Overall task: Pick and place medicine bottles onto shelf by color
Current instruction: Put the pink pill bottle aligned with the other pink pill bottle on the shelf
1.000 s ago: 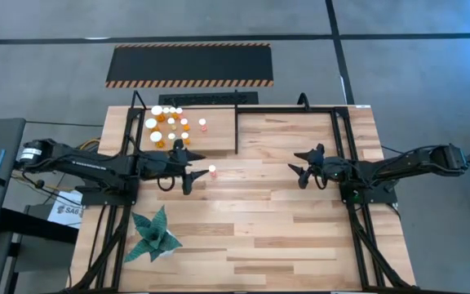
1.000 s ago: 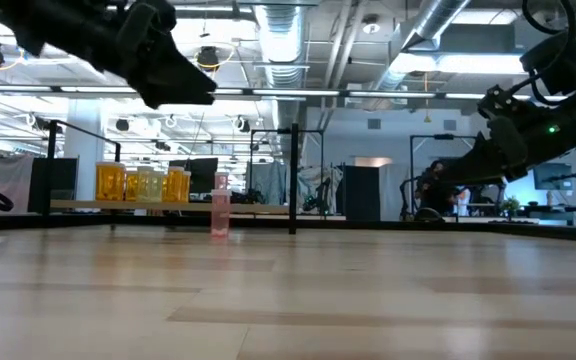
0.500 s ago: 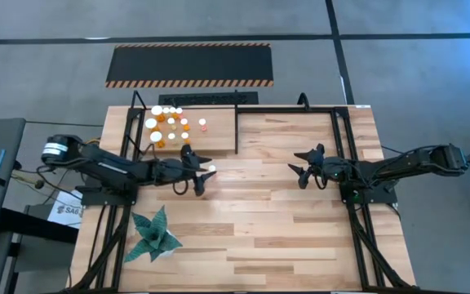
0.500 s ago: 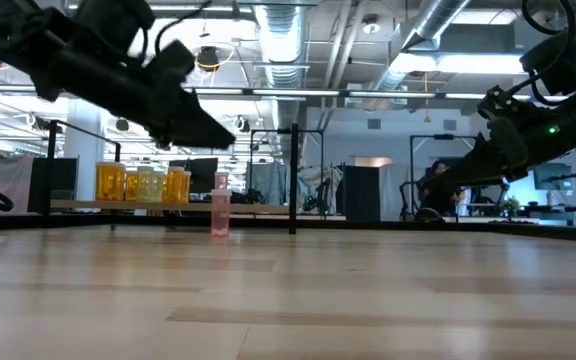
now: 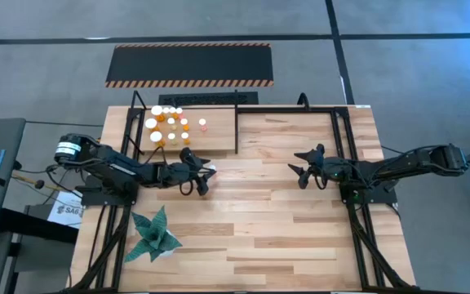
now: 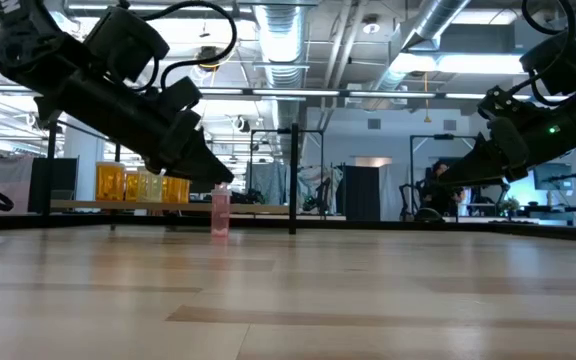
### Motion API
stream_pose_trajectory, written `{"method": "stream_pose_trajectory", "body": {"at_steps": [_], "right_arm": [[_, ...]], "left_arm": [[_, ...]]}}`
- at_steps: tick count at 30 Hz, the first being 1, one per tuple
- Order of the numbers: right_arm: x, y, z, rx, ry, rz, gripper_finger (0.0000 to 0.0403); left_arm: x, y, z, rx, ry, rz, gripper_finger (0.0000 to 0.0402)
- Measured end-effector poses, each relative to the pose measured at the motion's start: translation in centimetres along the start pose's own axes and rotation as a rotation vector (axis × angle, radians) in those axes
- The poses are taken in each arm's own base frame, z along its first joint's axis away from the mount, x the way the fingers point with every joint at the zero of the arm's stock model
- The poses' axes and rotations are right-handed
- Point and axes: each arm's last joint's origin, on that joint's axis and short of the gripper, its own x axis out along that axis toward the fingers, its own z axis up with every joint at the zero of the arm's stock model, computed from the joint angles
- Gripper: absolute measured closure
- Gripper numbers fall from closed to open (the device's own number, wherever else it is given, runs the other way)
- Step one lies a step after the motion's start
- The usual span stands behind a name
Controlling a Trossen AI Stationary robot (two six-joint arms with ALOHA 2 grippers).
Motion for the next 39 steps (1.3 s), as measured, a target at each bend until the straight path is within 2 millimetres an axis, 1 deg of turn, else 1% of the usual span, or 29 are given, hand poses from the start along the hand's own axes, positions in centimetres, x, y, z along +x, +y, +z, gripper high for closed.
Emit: {"method": "stream_pose_trajectory", "body": {"at_steps": [6,12,16,19,22,25,28,35,39], "right_arm": [[0.0,0.0,0.0,-0.001,0.002,0.0,0.0132],[0.0,0.0,-0.1,-0.006,0.012,-0.003,0.0132],[0.0,0.0,-0.1,-0.006,0.012,-0.003,0.0132],[0.0,0.0,-0.1,-0.006,0.012,-0.003,0.0132],[0.0,0.0,-0.2,-0.007,0.015,-0.004,0.0132],[0.0,0.0,-0.2,-0.007,0.015,-0.004,0.0132],[0.0,0.0,-0.2,-0.007,0.015,-0.004,0.0132],[0.0,0.0,-0.2,-0.007,0.015,-0.004,0.0132],[0.0,0.0,-0.2,-0.007,0.015,-0.004,0.0132]], "left_arm": [[0.0,0.0,0.0,-0.009,0.004,0.001,0.0167],[0.0,0.1,0.0,-0.011,0.003,0.004,0.0132],[0.4,0.0,-0.5,-0.004,0.016,0.008,0.0105],[0.8,-0.1,-1.0,0.0,0.028,0.011,0.0096],[1.2,-0.2,-1.4,-0.009,0.026,0.016,0.0097],[1.5,-0.2,-1.7,-0.008,0.029,0.03,0.0108],[1.6,-0.2,-2.0,-0.002,0.04,0.034,0.0127],[1.6,-0.1,-1.9,-0.007,0.027,0.072,0.0196],[1.6,-0.2,-1.9,-0.009,0.032,0.052,0.0238]]}}
